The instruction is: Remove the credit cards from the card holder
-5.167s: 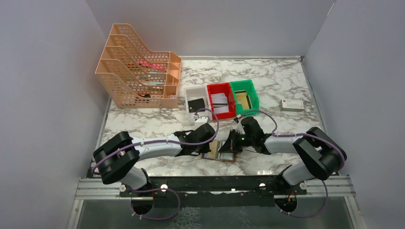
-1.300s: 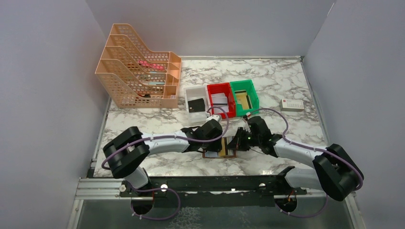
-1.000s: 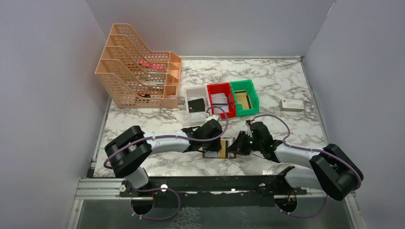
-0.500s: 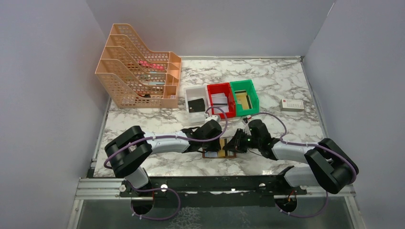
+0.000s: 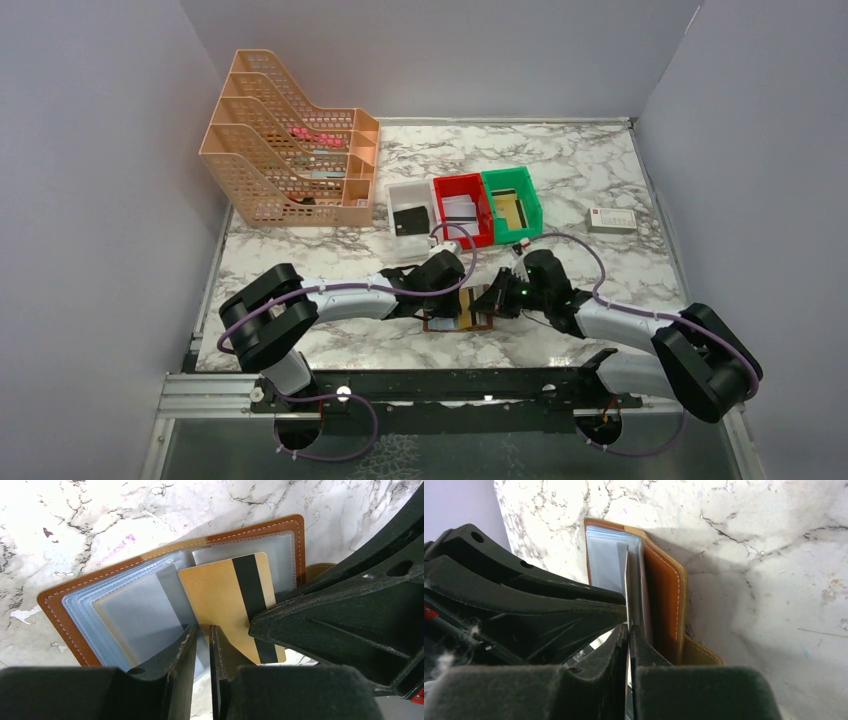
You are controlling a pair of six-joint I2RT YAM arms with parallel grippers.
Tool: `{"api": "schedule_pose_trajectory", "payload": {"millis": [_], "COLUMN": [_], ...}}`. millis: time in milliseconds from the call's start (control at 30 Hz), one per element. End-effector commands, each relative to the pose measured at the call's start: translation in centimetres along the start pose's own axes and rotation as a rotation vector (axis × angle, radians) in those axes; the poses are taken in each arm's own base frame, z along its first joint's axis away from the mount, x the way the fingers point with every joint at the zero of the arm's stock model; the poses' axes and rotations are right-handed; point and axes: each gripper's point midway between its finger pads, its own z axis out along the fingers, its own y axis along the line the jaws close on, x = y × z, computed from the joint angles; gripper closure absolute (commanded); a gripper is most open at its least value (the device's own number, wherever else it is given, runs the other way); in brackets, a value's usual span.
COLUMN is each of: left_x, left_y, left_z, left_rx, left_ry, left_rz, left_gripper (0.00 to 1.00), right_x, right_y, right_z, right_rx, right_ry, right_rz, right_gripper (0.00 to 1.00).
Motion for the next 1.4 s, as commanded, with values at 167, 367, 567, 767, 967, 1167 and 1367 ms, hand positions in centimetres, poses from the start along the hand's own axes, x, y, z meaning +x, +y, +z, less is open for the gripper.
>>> {"api": "schedule_pose_trajectory", "payload": {"millis": [167,367,567,767,967,1167,1367], "left_x": [0.9,-2.1,-5.9,-9.3,-12.7,-13.3,-12.3], "left_y": [3.3,3.3,2.3,5.5,9.4,11.6,11.9], "left_z": [-0.7,-2.2,-4.2,-6.9,-10.8,-12.7,-12.3], "left_rx": [-0.129,-0.118,-0.074,-0.121,-0.188,-0.278,-0.277], "left_ry": [0.04,-0.039,-0.124,-0.184,-0.261,-0.263,-0.223], "left_rz": [0.026,0.018,0.062,0.034,0.019,0.061,0.08], "left_gripper": [0.77,0.68,0.47,0.33,0.23,0.21,0.21], "right_x": [-2.6,-6.1,-10.7,-15.5,-19.6,-23.8,-25.8], "right_y": [-0.5,-0.1,2.4,4.0,6.1,6.6,5.1], "right_z": [-1.3,-3.9,-7.1,-10.4,-12.1,-12.1,-7.8], "right_rx": [0.123,0.249,0.279,0.364,0.42,0.633,0.601], "right_ry": [-0.096,-0.224,-0.43,-0.651,-0.833,-0.874,-0.68], "right_rz": [-0.098,-0.219,-0.36,-0.535,-0.828,-1.156,-1.394], "right_gripper": [0.99,0.99,0.99,0.99,0.99,0.99,0.97]}}
